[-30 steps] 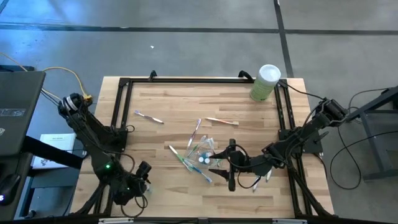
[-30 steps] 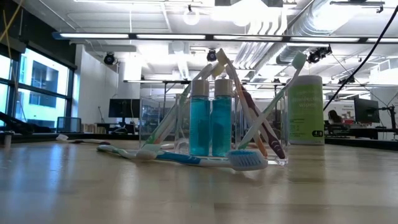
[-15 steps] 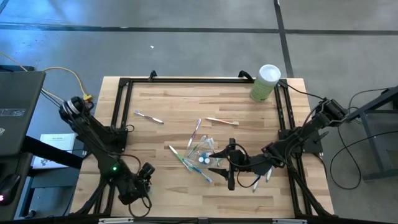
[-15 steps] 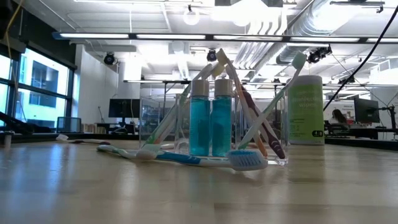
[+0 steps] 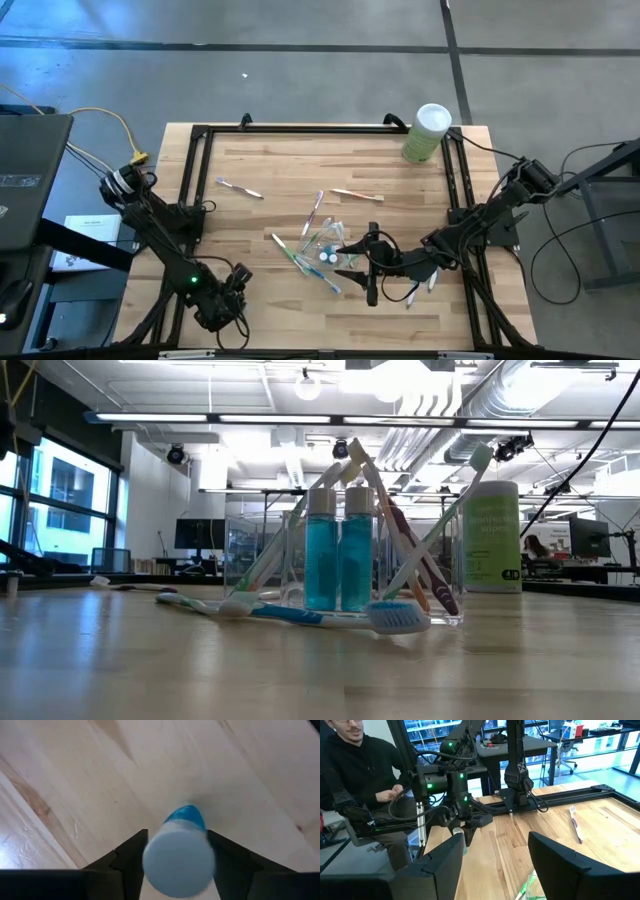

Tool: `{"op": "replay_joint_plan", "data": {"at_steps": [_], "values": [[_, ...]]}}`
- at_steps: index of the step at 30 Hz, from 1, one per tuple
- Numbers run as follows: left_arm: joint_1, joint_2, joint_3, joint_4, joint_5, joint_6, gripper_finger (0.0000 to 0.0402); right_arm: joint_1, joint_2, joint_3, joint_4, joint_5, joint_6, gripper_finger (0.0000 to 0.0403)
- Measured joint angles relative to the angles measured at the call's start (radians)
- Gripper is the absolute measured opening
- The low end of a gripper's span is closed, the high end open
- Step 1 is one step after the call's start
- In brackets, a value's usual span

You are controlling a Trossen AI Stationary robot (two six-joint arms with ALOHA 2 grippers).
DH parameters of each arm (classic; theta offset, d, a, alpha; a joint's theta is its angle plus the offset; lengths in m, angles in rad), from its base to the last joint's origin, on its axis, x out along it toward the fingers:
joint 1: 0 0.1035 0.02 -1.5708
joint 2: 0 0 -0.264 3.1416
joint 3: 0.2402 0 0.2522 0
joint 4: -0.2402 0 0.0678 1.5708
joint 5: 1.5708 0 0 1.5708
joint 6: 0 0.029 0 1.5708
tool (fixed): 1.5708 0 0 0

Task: Pick & Place toothbrushing station
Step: Put the blue mouthwash into the transparent organizer

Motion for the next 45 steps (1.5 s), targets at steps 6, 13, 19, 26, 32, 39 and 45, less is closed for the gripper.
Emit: {"op": "replay_joint_plan", "data": {"at_steps": [6,13,19,26,32,39,45], "values": [[0.004,0.002,0.0,0.002,-0.019,0.029,0.0127,0.0,0.0,0.0,-0.001,0.0,-0.003,0.0216],[0.042,0.002,0.0,0.019,-0.019,0.056,0.0071,0.0,0.0,0.0,-0.002,-0.001,-0.003,0.0216],[0.111,0.002,0.027,0.027,-0.017,0.082,0.0069,0.0,0.0,0.0,-0.01,-0.009,-0.007,0.0216],[0.275,0.002,0.234,-0.121,0.074,0.148,0.007,0.018,0.0,0.0,-0.01,-0.057,-0.069,0.0216],[0.435,0.0,0.429,-0.111,0.076,0.323,0.0071,0.06,0.0,0.0,-0.01,-0.056,-0.126,0.0216],[0.614,0.026,0.443,0.122,0.03,0.114,0.0071,0.126,0.0,0.0,-0.013,0.068,-0.174,0.0216],[0.668,0.107,0.443,0.191,0.033,-0.024,0.0071,0.175,0.0,0.0,-0.047,0.225,-0.205,0.0216]]}}
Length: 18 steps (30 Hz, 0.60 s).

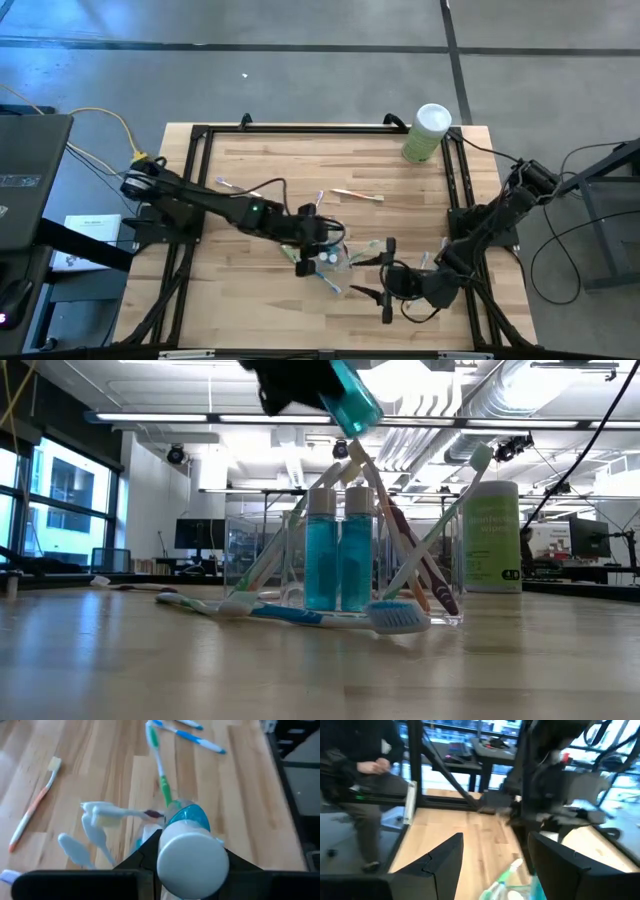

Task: Pick & Place toothbrushing station
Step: Put the blue mouthwash into the transparent organizer

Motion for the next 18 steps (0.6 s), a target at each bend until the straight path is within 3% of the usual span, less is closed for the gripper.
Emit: {"op": "replay_joint_plan", "data": {"at_steps": [5,10,18], "values": [[-0.002,0.042,-0.001,-0.021,-0.054,-0.005,0.0071,0.017,0.0,0.0,-0.025,0.068,-0.004,0.0216],[0.004,0.045,-0.001,-0.103,-0.069,-0.106,0.0071,0.018,0.0,0.0,-0.024,0.07,-0.004,0.0216],[0.028,0.062,-0.001,-0.135,-0.055,-0.137,0.0071,0.009,0.0,0.0,-0.041,0.071,0.0,0.0216]]}}
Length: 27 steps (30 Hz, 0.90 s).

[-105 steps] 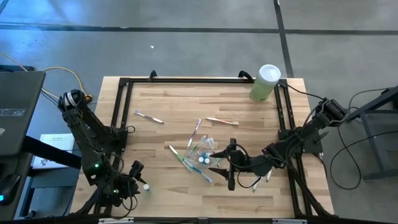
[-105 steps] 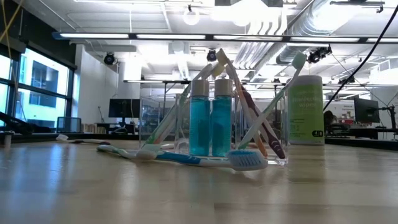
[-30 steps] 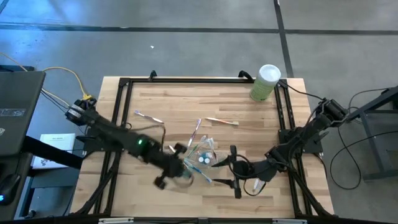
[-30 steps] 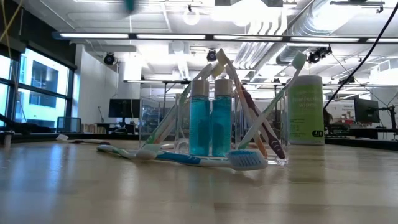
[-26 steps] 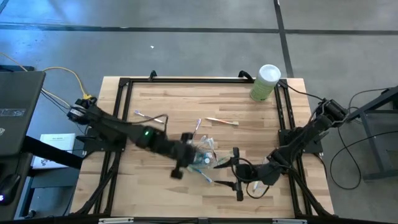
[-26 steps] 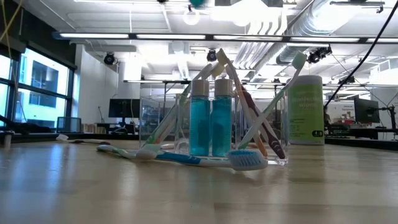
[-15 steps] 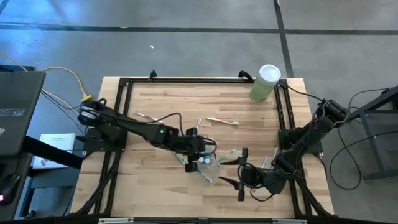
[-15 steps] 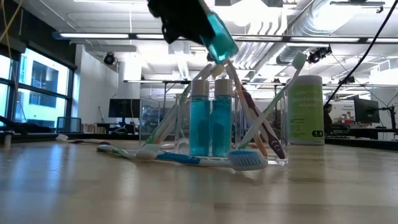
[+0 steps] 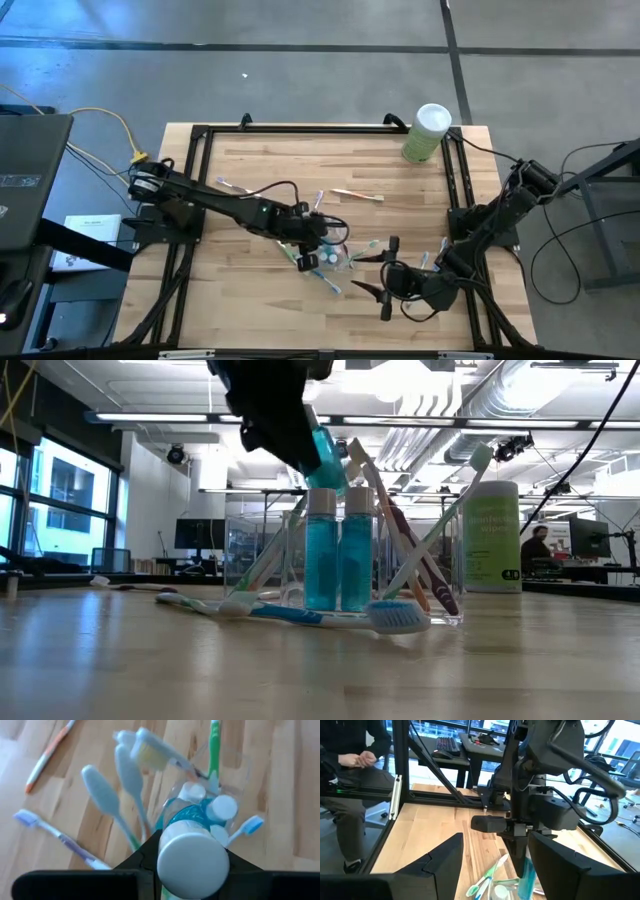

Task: Pick & Place toothbrushing station
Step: Put the blue mouthwash into the transparent organizer

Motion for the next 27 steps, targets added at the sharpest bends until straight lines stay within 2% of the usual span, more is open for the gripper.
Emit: {"op": "replay_joint_plan", "data": {"at_steps": [11,16,20,27], "values": [[0.011,0.043,0.002,0.019,0.054,-0.002,0.0071,0.0,0.0,0.0,-0.039,0.0,0.023,0.0216],[0.03,0.083,0.002,0.005,0.135,-0.05,0.0071,0.0,0.0,0.0,-0.054,0.0,0.031,0.0216],[0.042,0.091,0.002,0.002,0.142,-0.046,0.0072,-0.003,0.0,0.0,-0.056,0.0,0.031,0.0216],[0.044,0.083,0.004,0.011,0.175,-0.017,0.0103,-0.006,0.0,0.0,-0.072,0.0,0.031,0.0216]]}}
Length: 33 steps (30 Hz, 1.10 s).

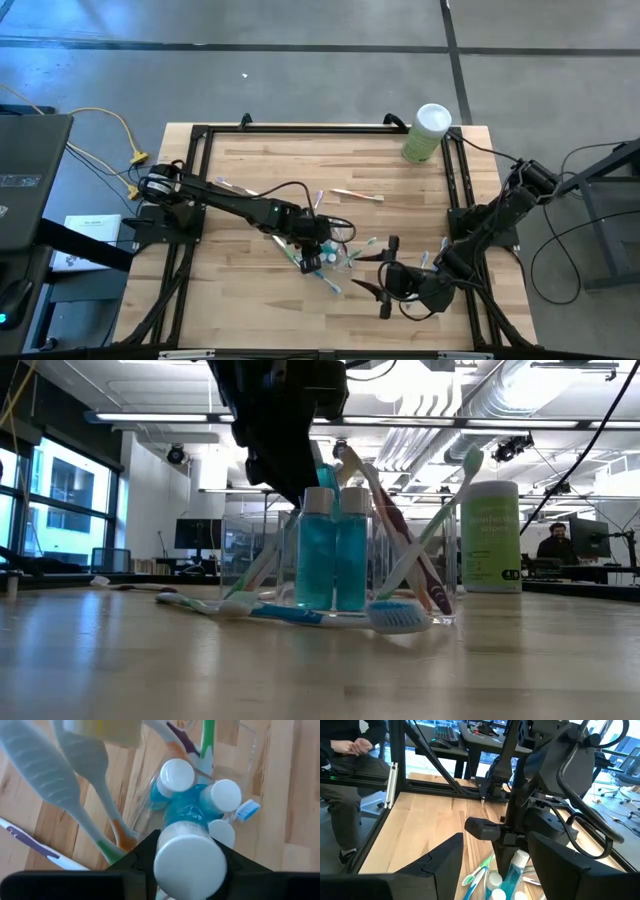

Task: Pick & Place toothbrushing station
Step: Put the blue mouthwash into the transparent organizer, then put the blue toothbrush into the transparent organizer

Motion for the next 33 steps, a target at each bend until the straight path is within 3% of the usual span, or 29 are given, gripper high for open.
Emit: {"op": "replay_joint_plan", "data": {"at_steps": [7,13,20,23,27,33], "values": [[-0.001,0.0,0.0,0.001,0.0,0.004,0.0139,0.0,0.0,0.0,-0.005,0.0,0.0,0.0216],[-0.002,-0.003,0.018,-0.004,0.002,0.01,0.0142,0.0,0.0,0.0,-0.005,-0.001,0.0,0.0216],[-0.042,-0.08,0.103,-0.095,0.007,0.126,0.0143,0.035,-0.042,0.0,-0.004,-0.024,0.075,0.0216],[-0.079,-0.139,0.116,-0.147,0.008,0.132,0.0143,0.053,-0.092,0.0,-0.07,-0.137,0.24,0.0216],[-0.131,-0.212,0.117,-0.229,0.007,0.137,0.0143,0.051,-0.141,0.0,-0.225,-0.313,0.595,0.0216],[-0.208,-0.26,0.11,-0.339,0.007,0.159,0.0143,0.017,-0.167,0.0,-0.626,-0.562,1.198,0.0207]]}}
